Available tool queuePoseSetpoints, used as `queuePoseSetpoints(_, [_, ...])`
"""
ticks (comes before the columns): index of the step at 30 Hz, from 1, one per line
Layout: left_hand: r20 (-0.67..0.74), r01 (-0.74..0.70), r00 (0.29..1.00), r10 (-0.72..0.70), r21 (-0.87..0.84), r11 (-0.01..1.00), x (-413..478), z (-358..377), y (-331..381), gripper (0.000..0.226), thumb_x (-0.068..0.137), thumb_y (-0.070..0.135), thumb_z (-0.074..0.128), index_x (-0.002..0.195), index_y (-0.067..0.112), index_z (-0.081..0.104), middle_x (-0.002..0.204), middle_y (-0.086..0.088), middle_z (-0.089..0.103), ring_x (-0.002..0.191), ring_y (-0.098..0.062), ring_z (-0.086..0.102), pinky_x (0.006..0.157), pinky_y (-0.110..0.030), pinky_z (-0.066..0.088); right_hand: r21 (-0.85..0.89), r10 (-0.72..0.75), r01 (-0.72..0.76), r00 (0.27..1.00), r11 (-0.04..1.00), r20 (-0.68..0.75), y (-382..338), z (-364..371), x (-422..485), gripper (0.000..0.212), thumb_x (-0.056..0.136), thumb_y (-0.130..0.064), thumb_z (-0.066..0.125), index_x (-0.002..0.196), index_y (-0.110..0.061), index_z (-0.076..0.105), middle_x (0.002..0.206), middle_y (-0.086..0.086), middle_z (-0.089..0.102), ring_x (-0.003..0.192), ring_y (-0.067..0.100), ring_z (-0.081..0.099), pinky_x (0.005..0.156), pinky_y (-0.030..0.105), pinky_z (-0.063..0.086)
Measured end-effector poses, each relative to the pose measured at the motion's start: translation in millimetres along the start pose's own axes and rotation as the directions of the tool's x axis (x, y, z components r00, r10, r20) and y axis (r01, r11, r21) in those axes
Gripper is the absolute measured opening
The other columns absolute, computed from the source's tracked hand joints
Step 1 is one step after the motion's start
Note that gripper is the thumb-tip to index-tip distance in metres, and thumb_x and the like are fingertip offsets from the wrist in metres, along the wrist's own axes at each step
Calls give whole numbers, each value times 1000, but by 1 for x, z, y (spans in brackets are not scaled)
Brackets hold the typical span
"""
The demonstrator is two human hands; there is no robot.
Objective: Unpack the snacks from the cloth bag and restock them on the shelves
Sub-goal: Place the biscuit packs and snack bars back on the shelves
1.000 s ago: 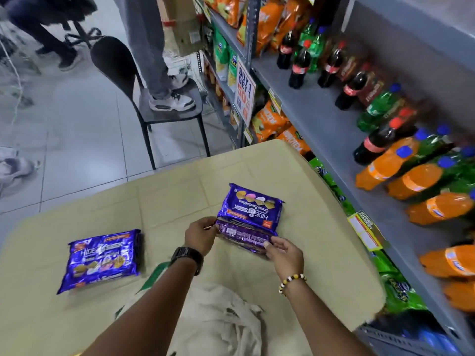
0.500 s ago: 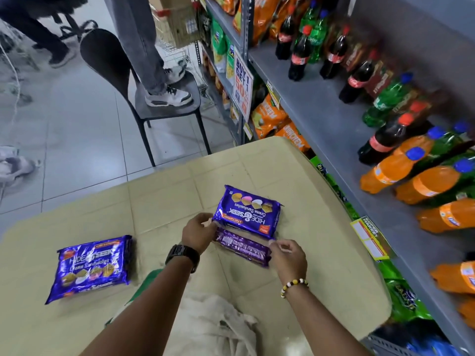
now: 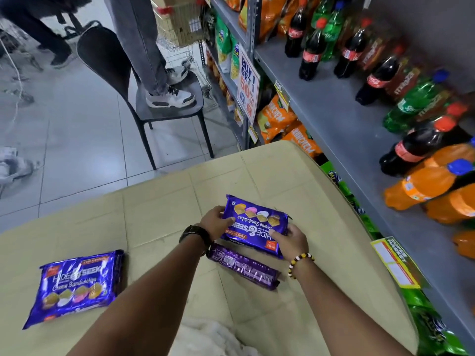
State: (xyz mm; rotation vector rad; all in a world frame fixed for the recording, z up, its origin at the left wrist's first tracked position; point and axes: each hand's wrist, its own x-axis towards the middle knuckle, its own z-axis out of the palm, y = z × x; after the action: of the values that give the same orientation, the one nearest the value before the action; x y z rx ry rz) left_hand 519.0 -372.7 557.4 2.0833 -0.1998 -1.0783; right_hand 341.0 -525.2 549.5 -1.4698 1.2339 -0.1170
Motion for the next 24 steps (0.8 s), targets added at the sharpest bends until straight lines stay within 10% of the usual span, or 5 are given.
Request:
queuePoseSetpoints(15, [-478, -235, 871, 115, -201, 951, -136, -171, -66, 36, 89, 9, 71, 124, 13, 63, 103, -1, 65, 78, 6, 62, 58, -7, 50, 44, -343, 342, 909, 939, 239, -114, 130, -107, 27, 74, -13, 85, 89, -28, 69, 75, -9, 70, 63, 5, 66, 66, 25, 56])
queuePoseSetpoints(24, [-484, -177, 875, -14, -345, 922, -209, -270, -190, 31, 90, 7, 70, 120, 13, 65, 98, -2, 72, 71, -15, 72, 66, -33, 61, -30, -323, 358, 873, 933, 366, -99, 255, -210, 25, 73, -16, 85, 86, -30, 68, 72, -14, 66, 64, 0, 59, 69, 27, 53])
